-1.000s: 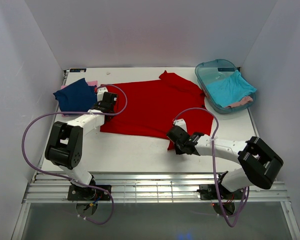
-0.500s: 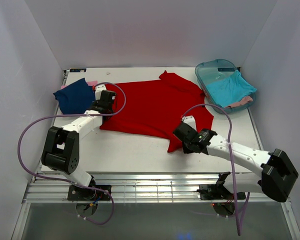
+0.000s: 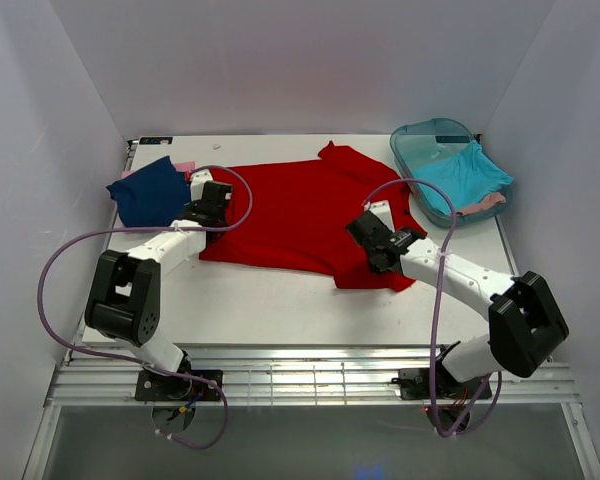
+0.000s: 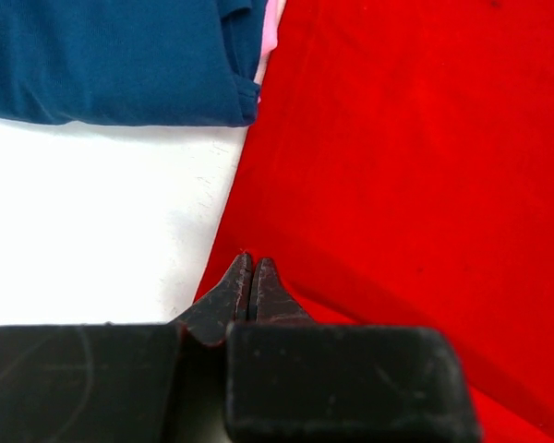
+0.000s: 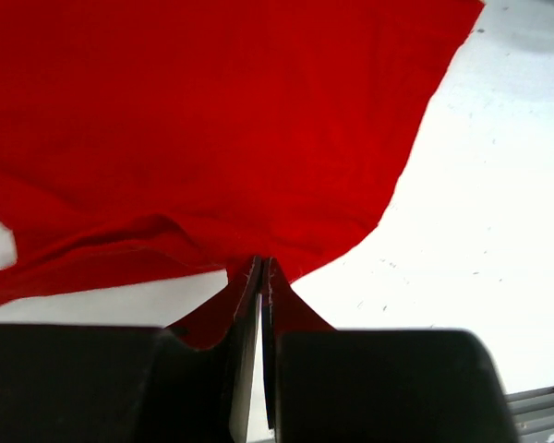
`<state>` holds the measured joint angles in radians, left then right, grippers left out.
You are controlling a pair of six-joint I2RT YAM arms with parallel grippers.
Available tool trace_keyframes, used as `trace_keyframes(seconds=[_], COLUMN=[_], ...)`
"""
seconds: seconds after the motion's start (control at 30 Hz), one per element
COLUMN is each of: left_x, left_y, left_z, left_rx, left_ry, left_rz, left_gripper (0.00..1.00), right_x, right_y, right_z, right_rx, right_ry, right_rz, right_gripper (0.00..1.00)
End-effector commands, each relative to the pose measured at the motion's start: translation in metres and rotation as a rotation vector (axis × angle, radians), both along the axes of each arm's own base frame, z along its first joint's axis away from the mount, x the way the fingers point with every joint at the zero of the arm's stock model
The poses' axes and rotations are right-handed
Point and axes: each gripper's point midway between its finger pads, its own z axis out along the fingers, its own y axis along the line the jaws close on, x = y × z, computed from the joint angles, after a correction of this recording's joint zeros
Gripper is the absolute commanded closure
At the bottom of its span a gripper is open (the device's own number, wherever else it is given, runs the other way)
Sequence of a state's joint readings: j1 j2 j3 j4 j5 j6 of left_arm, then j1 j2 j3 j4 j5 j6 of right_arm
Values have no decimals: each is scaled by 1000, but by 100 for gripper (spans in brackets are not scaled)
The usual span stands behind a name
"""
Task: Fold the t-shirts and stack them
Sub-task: Fold the tshirt
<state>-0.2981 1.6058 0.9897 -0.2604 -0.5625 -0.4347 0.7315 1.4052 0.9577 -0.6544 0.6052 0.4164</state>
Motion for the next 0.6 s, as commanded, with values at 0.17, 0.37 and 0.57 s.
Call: trace_keyframes(seconds=[0.17,0.37,0.57], left_x=[17,25,34], left_y=[7,6,7], left_z=[15,12,9], left_rx=[18,17,28], left_ry=[-55,-50,-49], left_rz=[46,47,56], left_gripper=[100,100,100], right_x=[78,122,164], right_y=[-10,-7,-2], right_z=[45,56,56], right_rx=[-28,-44,-82], right_ry=[-164,-191,-202], right_rz=[-6,26,50], right_gripper=[92,92,92])
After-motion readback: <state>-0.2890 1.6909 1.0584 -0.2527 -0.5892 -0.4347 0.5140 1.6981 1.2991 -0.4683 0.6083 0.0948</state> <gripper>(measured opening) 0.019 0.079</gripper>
